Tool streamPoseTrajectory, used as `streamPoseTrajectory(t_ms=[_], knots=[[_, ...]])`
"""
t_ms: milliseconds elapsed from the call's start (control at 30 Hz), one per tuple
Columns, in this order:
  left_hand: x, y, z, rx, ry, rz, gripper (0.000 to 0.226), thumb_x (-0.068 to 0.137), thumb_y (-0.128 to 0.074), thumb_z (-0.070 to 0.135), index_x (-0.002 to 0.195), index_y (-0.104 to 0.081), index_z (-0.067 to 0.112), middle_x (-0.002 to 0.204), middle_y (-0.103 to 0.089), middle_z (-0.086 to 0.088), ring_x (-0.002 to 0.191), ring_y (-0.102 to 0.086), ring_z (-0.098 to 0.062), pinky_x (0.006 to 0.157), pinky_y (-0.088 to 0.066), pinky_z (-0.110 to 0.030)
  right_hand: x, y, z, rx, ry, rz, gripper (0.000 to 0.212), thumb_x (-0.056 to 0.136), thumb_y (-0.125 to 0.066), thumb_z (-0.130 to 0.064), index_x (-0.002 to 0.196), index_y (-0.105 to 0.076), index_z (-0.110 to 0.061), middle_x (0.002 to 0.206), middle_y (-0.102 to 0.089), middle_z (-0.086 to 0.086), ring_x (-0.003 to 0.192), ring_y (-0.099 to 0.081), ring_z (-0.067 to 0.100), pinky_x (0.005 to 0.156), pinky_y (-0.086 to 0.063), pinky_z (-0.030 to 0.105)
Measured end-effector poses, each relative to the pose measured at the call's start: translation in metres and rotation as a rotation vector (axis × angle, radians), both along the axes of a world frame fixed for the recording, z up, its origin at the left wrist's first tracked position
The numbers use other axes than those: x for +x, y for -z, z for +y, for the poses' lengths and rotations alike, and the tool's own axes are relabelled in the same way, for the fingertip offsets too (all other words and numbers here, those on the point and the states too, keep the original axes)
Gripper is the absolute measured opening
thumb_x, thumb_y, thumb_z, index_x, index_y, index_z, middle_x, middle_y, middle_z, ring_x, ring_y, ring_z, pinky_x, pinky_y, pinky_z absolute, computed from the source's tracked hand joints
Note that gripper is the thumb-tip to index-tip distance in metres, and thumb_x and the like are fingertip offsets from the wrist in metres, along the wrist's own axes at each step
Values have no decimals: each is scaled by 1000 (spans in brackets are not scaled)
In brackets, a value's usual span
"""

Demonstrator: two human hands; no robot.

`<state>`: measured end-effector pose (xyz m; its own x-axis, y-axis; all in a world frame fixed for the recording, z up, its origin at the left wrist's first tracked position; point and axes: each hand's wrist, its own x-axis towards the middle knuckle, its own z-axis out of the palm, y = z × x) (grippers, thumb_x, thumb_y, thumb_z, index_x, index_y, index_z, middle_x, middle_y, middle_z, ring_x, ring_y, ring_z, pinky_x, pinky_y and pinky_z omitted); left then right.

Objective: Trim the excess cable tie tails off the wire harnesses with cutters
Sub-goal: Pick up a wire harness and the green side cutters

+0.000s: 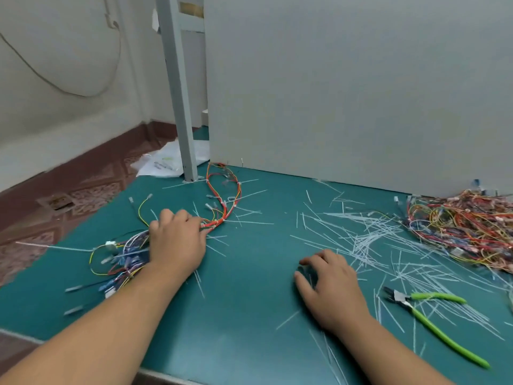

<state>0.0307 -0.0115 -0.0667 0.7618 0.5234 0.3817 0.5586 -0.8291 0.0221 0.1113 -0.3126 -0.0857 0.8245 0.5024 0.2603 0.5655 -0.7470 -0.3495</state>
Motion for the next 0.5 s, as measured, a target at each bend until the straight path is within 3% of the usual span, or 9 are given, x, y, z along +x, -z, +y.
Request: streamPoseTrajectory(t_ms=[100,233,300,400,500], knots=[[4,-6,4,14,14,-56,19,92,-63,46,101,-75,35,94,-67,11,98,-44,-27,79,-30,-41,-5,-2,-1,146,-10,-113,19,90,-71,-34,104,-75,-23,106,-60,-6,107,-58,23,94,-44,39],[16,-31,11,24,-5,-12,18,92,-56,44,95,-74,40,68,-58,13,97,-49,-23,74,-16,-40,-4,-30,-22,259,6,-268,12,89,-74,-29,99,-74,-22,97,-61,-5,94,-59,20,85,-48,37],[24,-48,16,-6,35,-57,20,95,-52,41,100,-71,36,72,-64,10,93,-61,-24,79,-22,-41,6,-51,-52,84,133,-157,16,88,-75,-45,95,-64,-35,92,-56,-14,88,-58,16,77,-47,34],[33,-75,17,-87,133,-194,16,97,-56,34,104,-69,28,86,-74,-3,91,-67,-33,84,-40,-42,15,-69,-101,-446,314,123,47,75,-61,-81,85,-51,-36,87,-57,-12,82,-57,5,71,-50,31],[41,-93,11,-265,194,-373,13,96,-60,33,101,-71,28,80,-72,-1,87,-64,-35,78,-49,-40,11,-77,-116,-667,259,301,52,72,-63,-83,89,-50,-35,91,-59,-11,84,-54,-2,72,-47,22]])
